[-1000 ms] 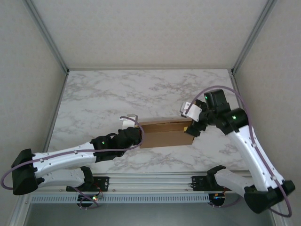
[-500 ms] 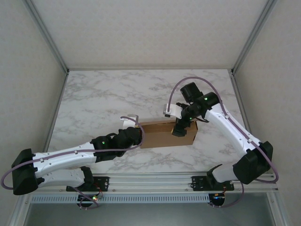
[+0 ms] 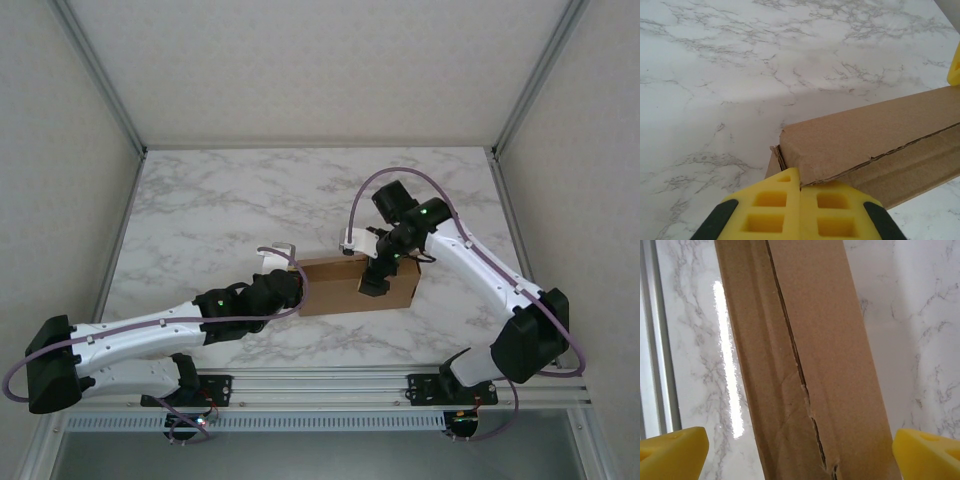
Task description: Fold the paper box
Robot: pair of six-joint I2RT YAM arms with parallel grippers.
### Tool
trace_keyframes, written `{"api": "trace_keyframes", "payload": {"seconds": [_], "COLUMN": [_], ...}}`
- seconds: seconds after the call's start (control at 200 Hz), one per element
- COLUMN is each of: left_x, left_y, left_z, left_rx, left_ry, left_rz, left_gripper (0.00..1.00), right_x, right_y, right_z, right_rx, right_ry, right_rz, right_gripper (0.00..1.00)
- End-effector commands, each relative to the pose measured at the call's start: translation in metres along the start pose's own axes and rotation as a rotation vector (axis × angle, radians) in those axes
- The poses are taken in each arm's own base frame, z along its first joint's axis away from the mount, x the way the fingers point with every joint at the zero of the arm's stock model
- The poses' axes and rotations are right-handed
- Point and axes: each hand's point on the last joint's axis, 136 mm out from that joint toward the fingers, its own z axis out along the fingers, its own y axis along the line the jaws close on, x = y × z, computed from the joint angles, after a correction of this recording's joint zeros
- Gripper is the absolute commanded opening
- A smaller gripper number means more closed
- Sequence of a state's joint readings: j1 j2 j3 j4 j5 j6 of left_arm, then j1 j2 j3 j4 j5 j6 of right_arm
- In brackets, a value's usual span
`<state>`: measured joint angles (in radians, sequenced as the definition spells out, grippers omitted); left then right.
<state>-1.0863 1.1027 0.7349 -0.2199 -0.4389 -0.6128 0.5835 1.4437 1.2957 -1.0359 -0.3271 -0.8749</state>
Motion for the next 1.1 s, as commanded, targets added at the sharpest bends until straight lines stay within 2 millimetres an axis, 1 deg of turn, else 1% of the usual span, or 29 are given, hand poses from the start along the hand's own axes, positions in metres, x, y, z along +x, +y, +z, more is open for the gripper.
{"api": "trace_keyframes", "payload": {"seconds": [0.0,0.085,0.225,0.355,0.411,0.476,0.531,0.621,0.646,0.661,0.686,0.811,0.881,1.001,1.036,1.097], "left_x": [0.022,0.021,0.02,0.017,0.016,0.015,0.015,0.015,0.015,0.014,0.013,0.009,0.005,-0.001,-0.001,-0.003], "left_y": [0.006,0.005,0.004,0.005,0.005,0.005,0.006,0.006,0.006,0.006,0.007,0.01,0.014,0.022,0.025,0.028], "left_z": [0.0,0.0,0.0,-0.002,-0.002,-0.002,-0.002,-0.002,-0.002,-0.002,-0.002,-0.002,-0.003,-0.004,-0.004,-0.004], "left_rx": [-0.014,-0.014,-0.014,-0.015,-0.017,-0.02,-0.022,-0.025,-0.027,-0.027,-0.029,-0.051,-0.076,-0.11,-0.12,-0.131], "left_ry": [0.076,0.072,0.071,0.061,0.057,0.055,0.053,0.052,0.051,0.047,0.044,0.024,0.008,-0.018,-0.023,-0.033], "left_rz": [0.065,0.066,0.067,0.066,0.065,0.068,0.069,0.071,0.071,0.069,0.07,0.084,0.097,0.107,0.108,0.108], "left_gripper": [0.0,0.0,0.0,0.0,0.0,0.0,0.0,0.0,0.0,0.0,0.0,0.0,0.0,0.0,0.0,0.0], "right_x": [0.018,0.016,0.009,0.013,0.014,0.014,0.014,0.016,0.016,0.012,0.011,-0.001,-0.005,-0.015,-0.019,-0.023], "right_y": [0.006,0.004,0.006,0.012,0.014,0.015,0.016,0.014,0.013,0.017,0.016,0.011,0.004,-0.003,-0.005,-0.008], "right_z": [0.02,0.024,0.023,0.025,0.025,0.025,0.023,0.022,0.022,0.023,0.023,0.02,0.02,0.019,0.018,0.015], "right_rx": [-0.03,-0.011,0.028,0.081,0.113,0.148,0.176,0.215,0.224,0.222,0.233,0.269,0.306,0.343,0.358,0.382], "right_ry": [0.093,0.104,0.099,0.117,0.112,0.097,0.085,0.071,0.068,0.063,0.059,0.009,0.011,-0.017,-0.03,-0.047], "right_rz": [0.023,0.003,-0.041,-0.106,-0.129,-0.145,-0.155,-0.152,-0.153,-0.174,-0.178,-0.156,-0.16,-0.144,-0.145,-0.142], "right_gripper": [0.9,0.85,0.76,0.66,0.6,0.54,0.45,0.42,0.39,0.37,0.33,0.32,0.27,0.25,0.23,0.23]}}
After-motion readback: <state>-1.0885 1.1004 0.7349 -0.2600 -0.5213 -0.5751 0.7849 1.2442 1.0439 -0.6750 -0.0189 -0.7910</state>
